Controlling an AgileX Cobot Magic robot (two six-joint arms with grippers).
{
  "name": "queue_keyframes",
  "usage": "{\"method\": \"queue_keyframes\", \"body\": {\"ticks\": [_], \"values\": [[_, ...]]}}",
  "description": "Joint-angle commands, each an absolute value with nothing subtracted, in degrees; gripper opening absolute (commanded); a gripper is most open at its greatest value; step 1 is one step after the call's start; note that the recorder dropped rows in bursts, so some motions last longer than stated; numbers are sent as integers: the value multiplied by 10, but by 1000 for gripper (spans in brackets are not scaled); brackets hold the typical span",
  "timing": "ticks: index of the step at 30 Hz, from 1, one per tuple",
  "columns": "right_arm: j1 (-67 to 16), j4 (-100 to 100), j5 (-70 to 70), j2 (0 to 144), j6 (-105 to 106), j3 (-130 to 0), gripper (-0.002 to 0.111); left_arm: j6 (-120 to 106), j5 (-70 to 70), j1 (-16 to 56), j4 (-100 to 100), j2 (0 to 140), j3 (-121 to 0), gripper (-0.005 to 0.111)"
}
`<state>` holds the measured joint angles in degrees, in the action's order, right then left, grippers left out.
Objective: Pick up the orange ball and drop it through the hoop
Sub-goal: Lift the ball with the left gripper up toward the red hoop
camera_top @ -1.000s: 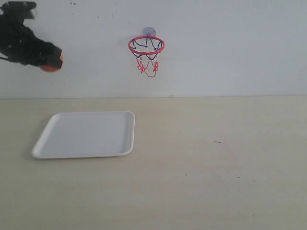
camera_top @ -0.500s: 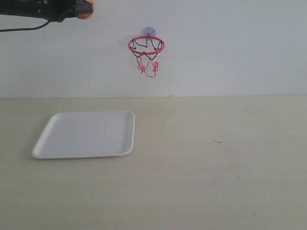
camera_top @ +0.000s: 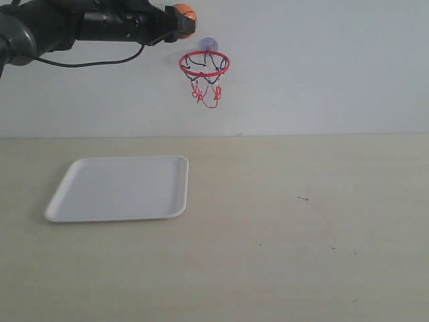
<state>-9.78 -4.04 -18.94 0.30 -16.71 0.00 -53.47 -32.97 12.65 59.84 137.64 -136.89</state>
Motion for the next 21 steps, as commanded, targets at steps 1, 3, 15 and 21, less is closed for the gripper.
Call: {"method": "queue_keyframes", "body": {"ticks": [1, 3, 15, 21], "values": [[-97, -45, -185, 0, -165, 0, 1, -531, -311, 129, 611, 1380, -1373, 4], [-97, -45, -185, 0, -165, 0, 1, -530, -305, 132, 611, 1382, -1373, 7], [-97, -45, -185, 0, -165, 0, 1, -549, -305, 133, 659, 1400, -1373, 11], [-97, -45, -185, 0, -165, 0, 1, -549, -325, 139, 678, 1409, -1373, 11]]}}
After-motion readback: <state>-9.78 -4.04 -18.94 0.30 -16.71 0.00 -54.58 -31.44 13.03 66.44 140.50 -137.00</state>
